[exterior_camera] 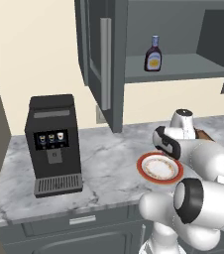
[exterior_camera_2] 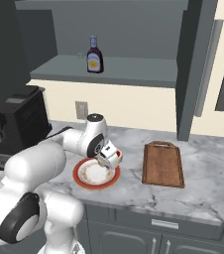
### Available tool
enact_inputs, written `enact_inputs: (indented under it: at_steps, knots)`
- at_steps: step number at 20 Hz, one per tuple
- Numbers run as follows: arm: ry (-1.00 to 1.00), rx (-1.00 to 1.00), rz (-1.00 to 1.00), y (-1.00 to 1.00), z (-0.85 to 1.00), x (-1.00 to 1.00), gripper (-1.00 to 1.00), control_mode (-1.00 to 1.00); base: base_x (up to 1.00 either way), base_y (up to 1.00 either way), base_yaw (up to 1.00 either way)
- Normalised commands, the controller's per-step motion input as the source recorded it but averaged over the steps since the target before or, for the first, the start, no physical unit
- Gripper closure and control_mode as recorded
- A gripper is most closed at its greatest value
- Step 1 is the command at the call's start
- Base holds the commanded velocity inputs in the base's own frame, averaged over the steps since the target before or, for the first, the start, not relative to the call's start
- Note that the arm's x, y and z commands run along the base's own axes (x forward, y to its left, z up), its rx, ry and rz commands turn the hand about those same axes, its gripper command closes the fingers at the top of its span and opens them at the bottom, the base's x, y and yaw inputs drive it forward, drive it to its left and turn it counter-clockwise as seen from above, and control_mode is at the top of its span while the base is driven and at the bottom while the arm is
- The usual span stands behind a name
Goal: Pick the steak from the plate and place it on the cutting board. Then pick the condiment bottle from the cabinet and place it next to the cutting board.
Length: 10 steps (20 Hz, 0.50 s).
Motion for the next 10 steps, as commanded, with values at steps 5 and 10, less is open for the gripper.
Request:
enact_inputs:
  at_steps: [5,10]
  knots:
    - [0.00,0.00,-0.03,-0.27,0.08,0.00,1.00,-1.00,0.00,0.00,0.00]
    - [0.00,0.00,-0.04,-0.30,0.06,0.00,1.00,-1.00,0.00,0.00,0.00]
